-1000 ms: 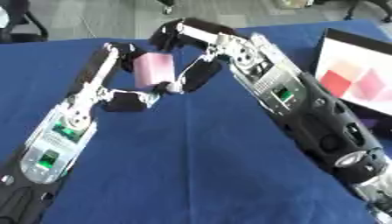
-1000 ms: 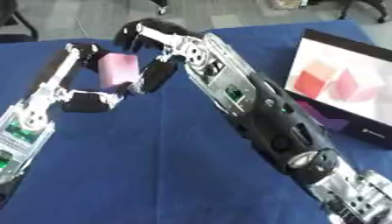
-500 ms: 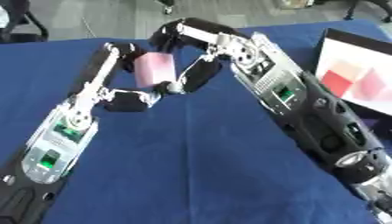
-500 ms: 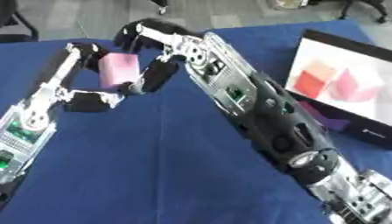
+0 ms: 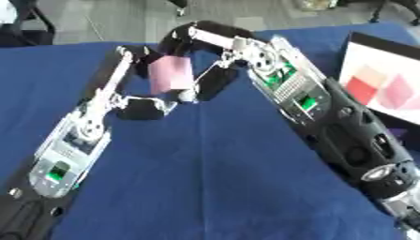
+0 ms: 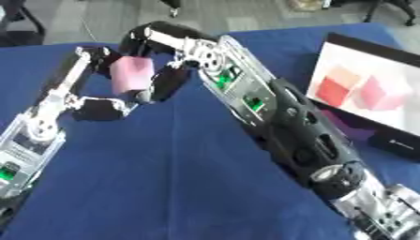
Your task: Pick up the objects with one hand, pass them to the other hand, and then place them into the box on the other side of the table.
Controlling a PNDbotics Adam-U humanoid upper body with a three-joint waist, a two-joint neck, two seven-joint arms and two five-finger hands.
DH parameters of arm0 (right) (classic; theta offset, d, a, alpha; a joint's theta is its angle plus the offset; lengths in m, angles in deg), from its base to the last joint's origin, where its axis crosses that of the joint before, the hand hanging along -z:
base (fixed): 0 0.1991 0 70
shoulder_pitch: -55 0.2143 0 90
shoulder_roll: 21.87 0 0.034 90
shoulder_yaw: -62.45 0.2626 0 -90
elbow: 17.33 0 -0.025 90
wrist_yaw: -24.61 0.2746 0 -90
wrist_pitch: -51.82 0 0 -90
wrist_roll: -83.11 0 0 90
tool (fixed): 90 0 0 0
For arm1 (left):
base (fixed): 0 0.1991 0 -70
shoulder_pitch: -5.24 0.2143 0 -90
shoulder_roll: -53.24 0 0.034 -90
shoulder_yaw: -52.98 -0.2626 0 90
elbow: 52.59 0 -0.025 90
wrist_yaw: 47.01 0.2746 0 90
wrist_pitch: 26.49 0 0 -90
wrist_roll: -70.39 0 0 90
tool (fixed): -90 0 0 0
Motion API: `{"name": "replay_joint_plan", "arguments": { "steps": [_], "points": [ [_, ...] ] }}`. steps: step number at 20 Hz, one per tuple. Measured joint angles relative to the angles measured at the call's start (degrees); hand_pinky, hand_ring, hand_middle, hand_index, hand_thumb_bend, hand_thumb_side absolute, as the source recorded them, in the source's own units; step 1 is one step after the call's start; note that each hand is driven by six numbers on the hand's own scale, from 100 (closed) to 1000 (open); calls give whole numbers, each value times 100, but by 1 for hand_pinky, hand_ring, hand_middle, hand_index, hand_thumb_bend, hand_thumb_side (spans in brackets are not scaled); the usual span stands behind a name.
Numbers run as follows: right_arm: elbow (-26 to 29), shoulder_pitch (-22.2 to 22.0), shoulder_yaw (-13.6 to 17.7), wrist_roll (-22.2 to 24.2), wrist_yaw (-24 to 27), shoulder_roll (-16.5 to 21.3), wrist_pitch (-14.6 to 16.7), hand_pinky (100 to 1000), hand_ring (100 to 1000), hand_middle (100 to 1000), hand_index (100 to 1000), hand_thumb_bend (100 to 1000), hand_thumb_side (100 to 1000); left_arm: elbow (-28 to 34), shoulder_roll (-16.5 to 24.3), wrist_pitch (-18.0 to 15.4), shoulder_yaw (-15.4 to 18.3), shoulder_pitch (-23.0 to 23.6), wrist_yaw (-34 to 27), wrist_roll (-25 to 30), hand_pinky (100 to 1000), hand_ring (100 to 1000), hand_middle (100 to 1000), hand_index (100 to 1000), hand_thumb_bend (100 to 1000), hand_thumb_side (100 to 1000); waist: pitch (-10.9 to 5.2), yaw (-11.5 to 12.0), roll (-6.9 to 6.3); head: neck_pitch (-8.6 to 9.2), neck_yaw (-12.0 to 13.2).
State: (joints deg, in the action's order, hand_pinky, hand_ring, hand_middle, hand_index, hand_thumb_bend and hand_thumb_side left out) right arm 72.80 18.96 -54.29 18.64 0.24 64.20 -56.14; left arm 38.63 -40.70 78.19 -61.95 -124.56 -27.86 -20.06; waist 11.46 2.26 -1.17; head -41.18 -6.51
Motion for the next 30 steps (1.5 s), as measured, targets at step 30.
{"name": "replay_joint_plan", "arguments": {
  "steps": [30],
  "points": [
    [77,-1,-25,-279,-207,-8,-38,865,754,617,670,343,100,14,-96,113,2,0,-199,-227,634,537,400,519,100,100,1,-14,-1,46,-2]
  ]
}}
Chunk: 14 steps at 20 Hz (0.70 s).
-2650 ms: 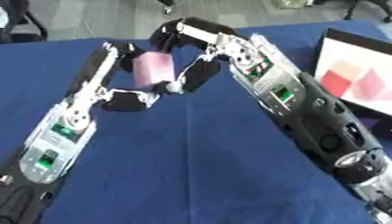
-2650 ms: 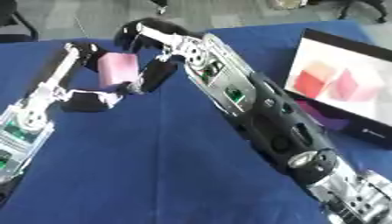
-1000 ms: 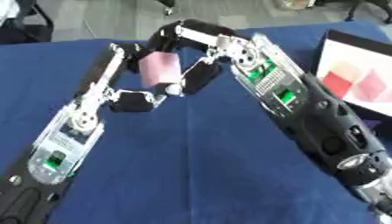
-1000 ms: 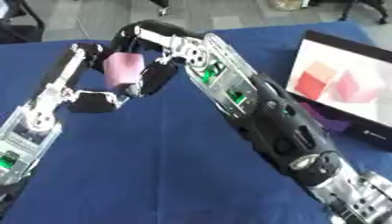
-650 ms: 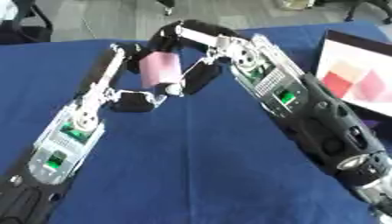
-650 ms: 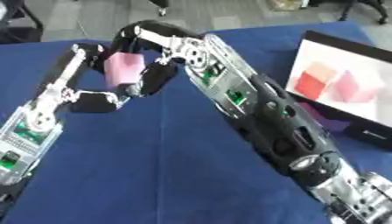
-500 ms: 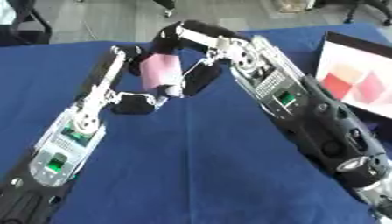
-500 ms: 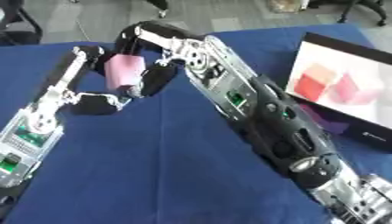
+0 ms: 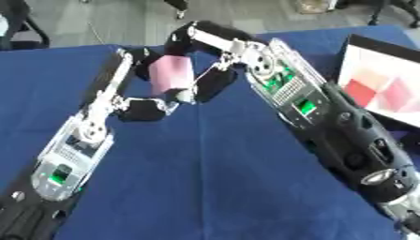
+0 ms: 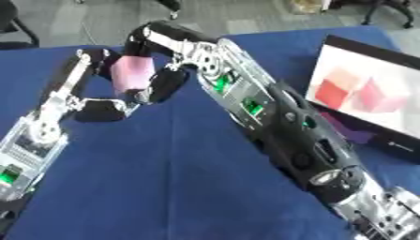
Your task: Pick up the objects with one hand, pass them to the other hand, and then place them into the box on the other side of the table.
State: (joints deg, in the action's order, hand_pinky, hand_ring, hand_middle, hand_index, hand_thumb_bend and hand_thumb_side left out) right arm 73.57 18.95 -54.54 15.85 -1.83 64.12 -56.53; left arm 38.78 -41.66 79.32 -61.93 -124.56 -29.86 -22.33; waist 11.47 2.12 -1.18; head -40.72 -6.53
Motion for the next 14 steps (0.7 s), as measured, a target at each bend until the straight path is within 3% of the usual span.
{"name": "replay_joint_plan", "arguments": {
  "steps": [13,14],
  "points": [
    [5,-1,-31,-77,22,0,-7,864,743,590,624,204,100,6,-12,36,1,1,-90,-85,658,556,433,553,101,100,0,-1,0,-1,-16],
    [5,-1,-31,-75,32,0,-7,864,742,588,621,194,100,7,-14,36,0,1,-90,-85,675,570,455,576,166,100,0,-4,0,-1,-16]
  ]
}}
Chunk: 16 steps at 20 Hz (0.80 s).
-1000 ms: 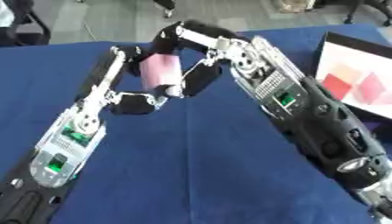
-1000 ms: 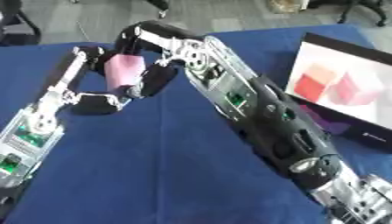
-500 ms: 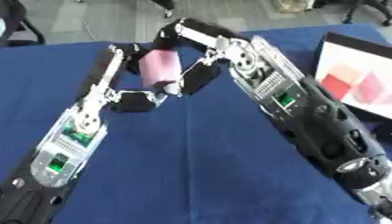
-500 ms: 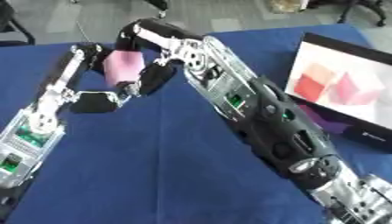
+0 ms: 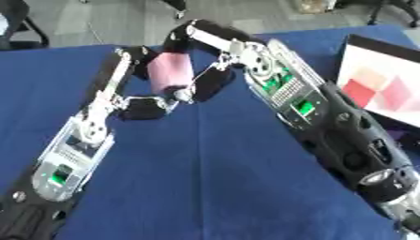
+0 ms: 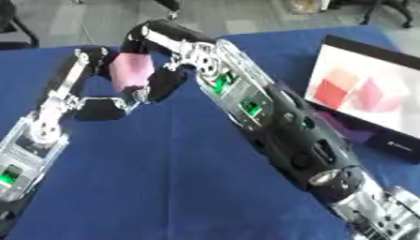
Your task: Pick up the objects with one hand, pass them to the other hand, and then place them into the box on the other side of the table.
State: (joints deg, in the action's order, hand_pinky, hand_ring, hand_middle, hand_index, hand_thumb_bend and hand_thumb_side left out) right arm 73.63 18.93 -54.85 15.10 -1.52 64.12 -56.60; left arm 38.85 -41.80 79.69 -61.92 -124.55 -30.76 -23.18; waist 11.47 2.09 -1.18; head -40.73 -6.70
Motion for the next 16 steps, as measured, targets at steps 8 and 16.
{"name": "replay_joint_plan", "arguments": {
  "steps": [8,16],
  "points": [
    [0,0,2,40,34,15,-10,864,740,578,604,173,100,1,-27,37,0,0,59,0,752,672,572,747,450,119,0,-2,0,-30,-25],
    [24,3,22,66,80,41,-28,863,738,574,598,172,100,4,-47,25,-5,3,275,-54,812,751,657,850,778,270,0,-14,0,-46,-41]
  ]
}}
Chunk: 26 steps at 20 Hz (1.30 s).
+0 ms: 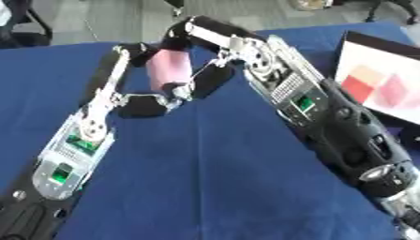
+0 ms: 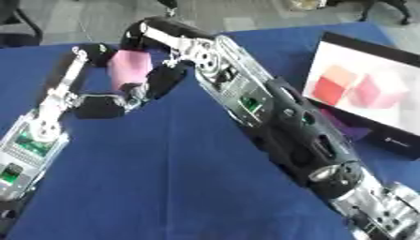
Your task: Pick up the objects with one hand, pass them to the other hand, and then place them into the box on the other side of the table.
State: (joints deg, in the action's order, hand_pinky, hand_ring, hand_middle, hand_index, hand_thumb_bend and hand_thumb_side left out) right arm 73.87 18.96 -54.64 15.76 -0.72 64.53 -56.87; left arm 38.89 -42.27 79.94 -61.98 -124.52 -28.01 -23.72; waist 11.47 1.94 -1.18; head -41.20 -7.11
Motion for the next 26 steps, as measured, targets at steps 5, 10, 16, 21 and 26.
{"name": "replay_joint_plan", "arguments": {
  "steps": [5,10,16,21,26],
  "points": [
    [26,0,15,-4,34,2,-19,862,737,572,596,171,100,9,-41,10,0,1,141,-46,814,751,656,854,828,315,0,-11,0,-2,-9],
    [33,0,17,-3,48,2,-38,862,736,571,595,171,100,9,-45,12,-14,3,210,-46,815,752,658,855,894,374,0,-12,0,-4,-13],
    [54,0,35,-2,69,6,-53,862,736,571,595,179,100,15,-48,65,-28,30,286,-95,814,750,656,864,870,364,0,-19,0,-8,-84],
    [173,0,126,-46,155,134,-99,864,736,574,599,187,100,51,-17,135,2,148,219,-277,809,741,645,868,776,339,-2,-56,0,-76,-201],
    [482,-1,414,-228,464,445,-260,866,736,575,601,172,100,62,212,192,94,352,13,-589,807,736,639,867,735,352,-2,-94,0,-105,-350]
  ]
}}
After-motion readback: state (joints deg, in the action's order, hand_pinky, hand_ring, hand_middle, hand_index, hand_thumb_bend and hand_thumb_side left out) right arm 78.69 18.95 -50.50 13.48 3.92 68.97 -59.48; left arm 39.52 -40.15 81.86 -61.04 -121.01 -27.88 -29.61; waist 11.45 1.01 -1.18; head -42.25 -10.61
